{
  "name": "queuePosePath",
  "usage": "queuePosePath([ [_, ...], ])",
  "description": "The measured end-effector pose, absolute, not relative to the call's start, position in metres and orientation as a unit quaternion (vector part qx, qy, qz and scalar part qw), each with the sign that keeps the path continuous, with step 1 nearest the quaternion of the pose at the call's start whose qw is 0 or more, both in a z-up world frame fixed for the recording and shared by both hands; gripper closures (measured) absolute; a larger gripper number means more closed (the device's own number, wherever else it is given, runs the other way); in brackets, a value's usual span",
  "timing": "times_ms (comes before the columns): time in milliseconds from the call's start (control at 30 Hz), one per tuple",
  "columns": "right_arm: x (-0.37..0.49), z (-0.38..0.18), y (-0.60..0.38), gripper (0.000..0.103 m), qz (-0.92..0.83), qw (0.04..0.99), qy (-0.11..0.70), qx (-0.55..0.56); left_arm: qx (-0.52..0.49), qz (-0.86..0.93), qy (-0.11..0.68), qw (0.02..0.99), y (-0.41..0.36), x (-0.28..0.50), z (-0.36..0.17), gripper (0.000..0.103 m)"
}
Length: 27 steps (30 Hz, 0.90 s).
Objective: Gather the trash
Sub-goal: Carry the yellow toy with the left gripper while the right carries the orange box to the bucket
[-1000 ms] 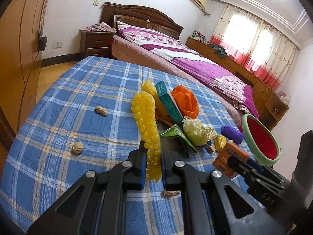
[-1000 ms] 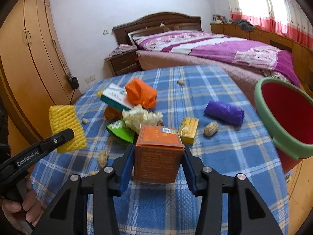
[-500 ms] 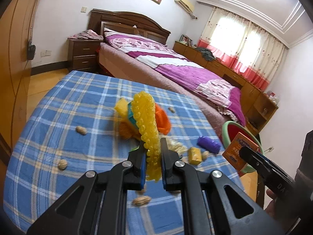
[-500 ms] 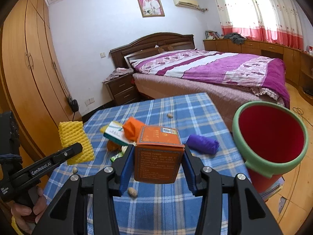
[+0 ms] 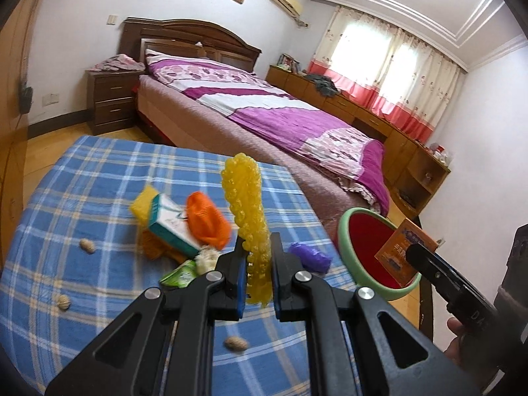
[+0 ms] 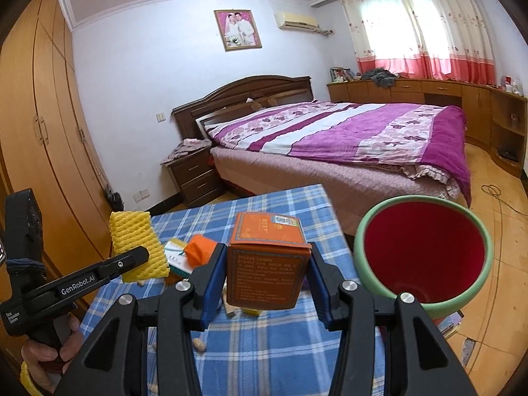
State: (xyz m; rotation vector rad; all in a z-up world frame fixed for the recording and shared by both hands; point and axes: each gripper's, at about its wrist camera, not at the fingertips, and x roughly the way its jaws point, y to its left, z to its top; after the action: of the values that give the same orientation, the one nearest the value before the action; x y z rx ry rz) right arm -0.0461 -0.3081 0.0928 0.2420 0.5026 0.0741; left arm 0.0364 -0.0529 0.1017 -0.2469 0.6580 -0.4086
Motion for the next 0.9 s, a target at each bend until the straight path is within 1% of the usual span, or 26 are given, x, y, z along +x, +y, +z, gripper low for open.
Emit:
queuePosePath([
  [433, -0.047, 0.096, -0.369, 0.053, -0.008, 0.96, 0.236, 0.147, -0.09, -0.25, 0.321, 0.909, -0.124, 0.053, 0.119, 0.092],
  [667, -0.042, 0.094, -0.404, 0.053, -0.039, 0.958, 0.233, 0.162, -0.074, -0.271, 0.329, 0.901, -0.156, 0.067, 0.116, 0.092],
  [900, -0.035, 0.08, -0.445, 0.053, -0.077, 0.949, 0.241, 0.185, -0.051, -0.297, 0.34, 0.891, -0.201, 0.079, 0.11, 0.092],
])
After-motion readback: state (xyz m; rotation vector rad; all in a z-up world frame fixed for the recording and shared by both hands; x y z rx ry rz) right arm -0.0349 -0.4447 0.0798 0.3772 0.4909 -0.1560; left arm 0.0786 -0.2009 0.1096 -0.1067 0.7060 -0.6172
